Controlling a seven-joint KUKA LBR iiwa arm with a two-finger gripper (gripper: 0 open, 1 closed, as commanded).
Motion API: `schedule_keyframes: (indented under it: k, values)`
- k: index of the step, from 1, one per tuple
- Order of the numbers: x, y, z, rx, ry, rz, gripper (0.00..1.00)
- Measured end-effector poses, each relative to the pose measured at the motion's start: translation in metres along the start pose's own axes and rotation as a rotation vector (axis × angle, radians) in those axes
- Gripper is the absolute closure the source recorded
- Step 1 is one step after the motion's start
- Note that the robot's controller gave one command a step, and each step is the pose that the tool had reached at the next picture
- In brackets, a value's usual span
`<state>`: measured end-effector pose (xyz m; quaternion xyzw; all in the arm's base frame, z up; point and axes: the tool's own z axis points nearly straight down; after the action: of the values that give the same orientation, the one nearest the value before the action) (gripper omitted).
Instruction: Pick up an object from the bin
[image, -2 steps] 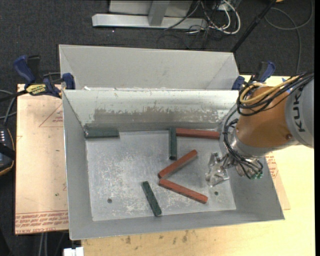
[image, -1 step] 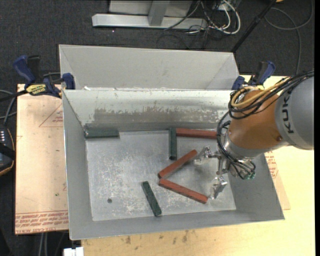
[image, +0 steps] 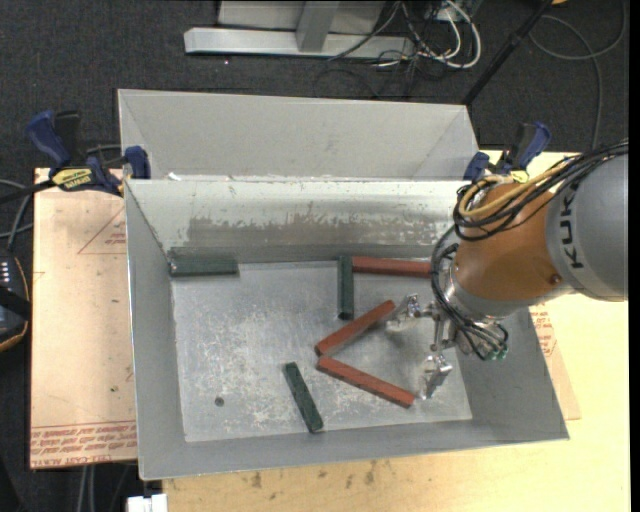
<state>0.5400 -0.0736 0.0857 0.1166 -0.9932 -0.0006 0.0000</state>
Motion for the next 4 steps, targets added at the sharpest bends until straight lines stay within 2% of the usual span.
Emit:
schedule_keyframes:
  k: [1, 2, 3, 4]
  values:
    - [0.041, 0.059, 0.009, 0.005, -0.018, -0.037, 1.00]
    - [0.038, 0.059, 0.009, 0.007, -0.031, -0.035, 0.00]
    - [0.038, 0.059, 0.009, 0.007, -0.030, -0.036, 0.00]
    - [-0.025, 0.087, 0.008, 0.004, -0.018, -0.047, 1.00]
